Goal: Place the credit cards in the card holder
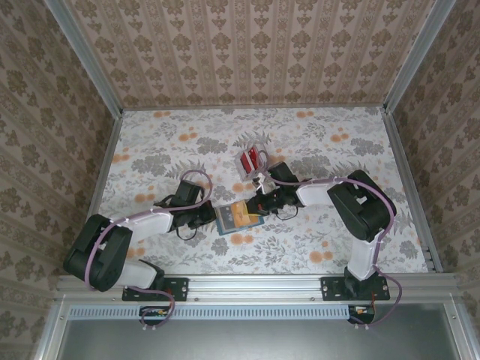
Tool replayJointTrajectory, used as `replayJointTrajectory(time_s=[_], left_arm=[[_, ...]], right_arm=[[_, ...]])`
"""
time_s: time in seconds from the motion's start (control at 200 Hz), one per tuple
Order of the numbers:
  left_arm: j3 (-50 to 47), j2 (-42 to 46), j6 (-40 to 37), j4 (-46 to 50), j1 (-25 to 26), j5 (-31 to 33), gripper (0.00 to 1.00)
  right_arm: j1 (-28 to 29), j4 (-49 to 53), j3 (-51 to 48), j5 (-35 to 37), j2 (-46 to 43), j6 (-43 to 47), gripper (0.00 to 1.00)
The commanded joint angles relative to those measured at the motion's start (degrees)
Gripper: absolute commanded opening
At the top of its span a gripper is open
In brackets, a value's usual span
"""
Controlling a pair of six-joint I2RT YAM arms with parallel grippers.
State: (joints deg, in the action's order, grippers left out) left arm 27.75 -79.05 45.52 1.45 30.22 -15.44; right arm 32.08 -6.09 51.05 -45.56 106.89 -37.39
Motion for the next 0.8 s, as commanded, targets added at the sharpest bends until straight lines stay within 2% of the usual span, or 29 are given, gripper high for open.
replayJointTrajectory(time_s=[0.0, 0.165, 0.45, 0.795], left_arm=[[-2.4, -2.6, 1.3, -0.4, 0.0, 1.3, 0.05], [-2.5, -2.6, 1.5, -1.0, 0.1, 1.2, 0.04], [-2.3, -2.4, 1.4, -0.8, 0.2, 1.0, 0.04], [-3.1, -0.7, 1.5, 0.2, 0.2, 1.8, 0.04]], right_arm=[[0.5, 1.2, -1.6, 0.0, -1.0, -0.5, 0.02], [0.9, 1.4, -1.8, 0.6, -0.9, -0.8, 0.02], [5.0, 2.0, 2.7, 5.4, 1.2, -2.2, 0.02], [3.9, 1.4, 2.0, 8.5, 0.1, -3.5, 0.02]])
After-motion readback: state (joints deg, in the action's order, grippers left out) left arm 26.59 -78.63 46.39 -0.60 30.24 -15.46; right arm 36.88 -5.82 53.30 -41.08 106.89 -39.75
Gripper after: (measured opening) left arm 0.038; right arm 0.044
